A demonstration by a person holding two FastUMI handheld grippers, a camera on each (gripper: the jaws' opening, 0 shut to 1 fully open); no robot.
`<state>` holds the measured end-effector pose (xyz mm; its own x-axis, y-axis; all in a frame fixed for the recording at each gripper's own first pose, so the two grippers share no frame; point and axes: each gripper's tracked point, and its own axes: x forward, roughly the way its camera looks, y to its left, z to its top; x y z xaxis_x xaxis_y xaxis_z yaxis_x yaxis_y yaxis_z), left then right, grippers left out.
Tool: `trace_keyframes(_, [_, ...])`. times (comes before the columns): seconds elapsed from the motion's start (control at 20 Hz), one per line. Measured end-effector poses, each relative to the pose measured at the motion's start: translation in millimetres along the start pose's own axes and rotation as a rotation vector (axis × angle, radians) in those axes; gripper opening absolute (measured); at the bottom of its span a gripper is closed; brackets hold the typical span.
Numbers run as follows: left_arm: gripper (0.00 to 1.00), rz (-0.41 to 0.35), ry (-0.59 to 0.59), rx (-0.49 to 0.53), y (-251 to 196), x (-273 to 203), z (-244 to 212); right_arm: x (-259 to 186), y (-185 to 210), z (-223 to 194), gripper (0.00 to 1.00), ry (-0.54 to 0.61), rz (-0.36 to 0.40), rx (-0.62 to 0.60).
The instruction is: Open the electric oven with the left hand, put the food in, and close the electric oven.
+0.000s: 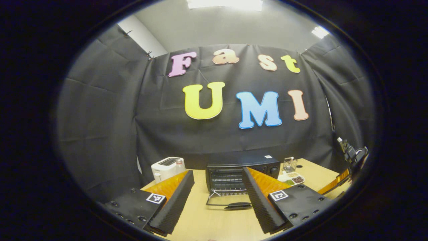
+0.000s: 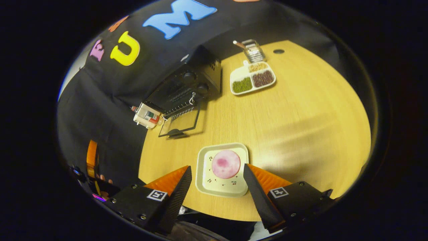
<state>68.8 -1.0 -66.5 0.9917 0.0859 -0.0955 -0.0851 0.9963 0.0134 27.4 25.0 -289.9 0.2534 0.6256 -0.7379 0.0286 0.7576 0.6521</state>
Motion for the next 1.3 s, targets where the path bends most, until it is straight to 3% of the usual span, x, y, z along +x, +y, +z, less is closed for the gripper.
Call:
trace_keyframes(0.5, [1.00,0.080,0.038,0.023,23,-15,-15,44,-46,-11,0.95,0.221,-0.044,0.053])
trace_keyframes(0.65, [0.98,0.096,0.040,0.047,27,-17,-14,51,-43,-18,0.75,0.259,-0.025,0.073])
trace_keyframes(0.7, [0.97,0.100,0.039,0.051,29,-18,-15,54,-41,-18,0.84,0.265,-0.020,0.079])
trace_keyframes(0.8, [0.97,0.109,0.043,0.051,32,-19,-16,60,-51,-19,0.84,0.273,-0.061,0.078])
trace_keyframes(0.85, [1.00,0.114,0.046,0.048,34,-20,-17,56,-62,-18,0.64,0.273,-0.102,0.075])
trace_keyframes(0.95, [1.00,0.119,0.052,0.040,36,-20,-21,64,-59,-19,0.22,0.273,-0.091,0.104])
trace_keyframes(1.1, [1.00,0.120,0.069,0.035,38,-14,-28,63,-59,-21,0.23,0.285,-0.095,0.101])
trace_keyframes(1.2, [1.00,0.120,0.074,0.027,39,-11,-28,66,-69,-19,0.23,0.271,-0.138,0.072])
trace_keyframes(1.25, [1.00,0.121,0.074,0.028,39,-11,-29,62,-70,-19,0.03,0.273,-0.151,0.062])
trace_keyframes(1.3, [0.97,0.124,0.071,0.032,40,-10,-28,66,-67,-20,0.02,0.274,-0.149,0.070])
